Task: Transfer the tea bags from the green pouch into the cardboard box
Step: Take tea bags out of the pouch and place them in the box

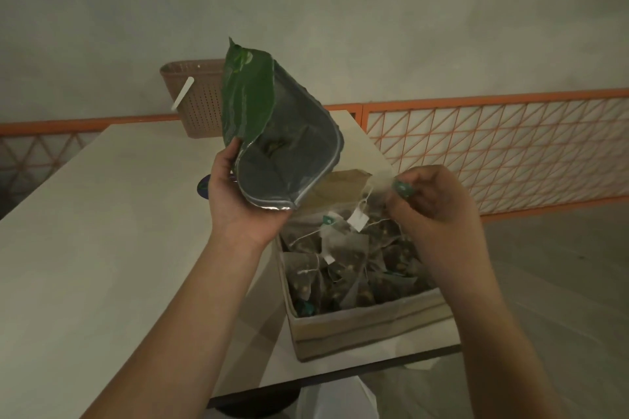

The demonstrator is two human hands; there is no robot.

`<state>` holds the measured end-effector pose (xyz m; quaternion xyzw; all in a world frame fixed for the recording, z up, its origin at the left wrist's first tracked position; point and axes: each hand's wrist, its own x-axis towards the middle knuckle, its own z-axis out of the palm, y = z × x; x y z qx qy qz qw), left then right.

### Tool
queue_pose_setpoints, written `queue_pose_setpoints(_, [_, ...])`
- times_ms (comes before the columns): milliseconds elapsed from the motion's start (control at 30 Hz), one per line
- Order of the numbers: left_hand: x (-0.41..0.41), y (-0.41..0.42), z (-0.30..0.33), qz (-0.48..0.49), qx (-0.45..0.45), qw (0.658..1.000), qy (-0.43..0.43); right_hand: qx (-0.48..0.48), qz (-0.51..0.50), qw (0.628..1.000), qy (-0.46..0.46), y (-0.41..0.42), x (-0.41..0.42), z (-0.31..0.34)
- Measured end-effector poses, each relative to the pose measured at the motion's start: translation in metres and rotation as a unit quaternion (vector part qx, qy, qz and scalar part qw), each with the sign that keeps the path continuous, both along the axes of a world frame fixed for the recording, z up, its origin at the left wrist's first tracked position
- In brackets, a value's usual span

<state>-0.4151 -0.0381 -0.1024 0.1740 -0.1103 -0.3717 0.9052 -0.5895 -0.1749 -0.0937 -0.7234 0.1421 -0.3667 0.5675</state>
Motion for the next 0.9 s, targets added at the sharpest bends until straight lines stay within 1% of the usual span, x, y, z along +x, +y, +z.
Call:
queue_pose_setpoints(167, [-0.001, -0.003, -0.002, -0.003, 0.01, 1.0, 0.0, -0.04, 0.006, 0.997, 0.07, -0.002, -0.004, -0.009])
queue_pose_setpoints(333, [0.0, -0.002, -0.004, 0.0, 0.015, 1.0, -0.003, -0.097, -0.03, 0.994, 0.051, -0.006, -0.01, -0.009])
queue_pose_setpoints(400, [0.0, -0.002, -0.004, 0.001, 0.014, 1.0, -0.004, -0.144, -0.032, 0.986, 0.08, -0.01, -0.014, -0.009])
queue_pose_setpoints(467, [-0.001, -0.001, -0.004, 0.0, 0.012, 1.0, -0.001, -0.227, -0.042, 0.964, 0.132, -0.015, -0.015, -0.013])
queue_pose_setpoints(533, [-0.002, -0.001, -0.004, 0.002, 0.009, 1.0, 0.0, -0.307, -0.066, 0.935, 0.163, -0.012, -0.014, -0.016])
queue_pose_setpoints(600, [-0.004, -0.001, -0.004, 0.002, 0.003, 1.0, 0.003, -0.319, -0.06, 0.934, 0.149, -0.002, -0.013, -0.014])
queue_pose_setpoints(667, [-0.004, -0.001, -0.002, 0.002, -0.005, 1.0, 0.007, -0.323, -0.005, 0.935, 0.147, 0.01, -0.011, -0.011])
queue_pose_setpoints(733, [-0.005, 0.0, 0.0, -0.001, -0.01, 1.0, 0.009, -0.346, 0.054, 0.916, 0.197, 0.02, -0.008, -0.013])
queue_pose_setpoints(767, [-0.005, 0.0, 0.002, -0.003, -0.012, 1.0, 0.01, -0.363, 0.066, 0.901, 0.229, 0.022, -0.006, -0.013])
queue_pose_setpoints(833, [-0.005, 0.001, 0.005, -0.007, -0.016, 1.0, 0.017, -0.387, 0.051, 0.878, 0.279, 0.022, -0.004, -0.015])
queue_pose_setpoints(900, [-0.006, 0.003, 0.009, -0.006, -0.017, 1.0, 0.025, -0.395, 0.02, 0.865, 0.307, 0.021, -0.003, -0.012])
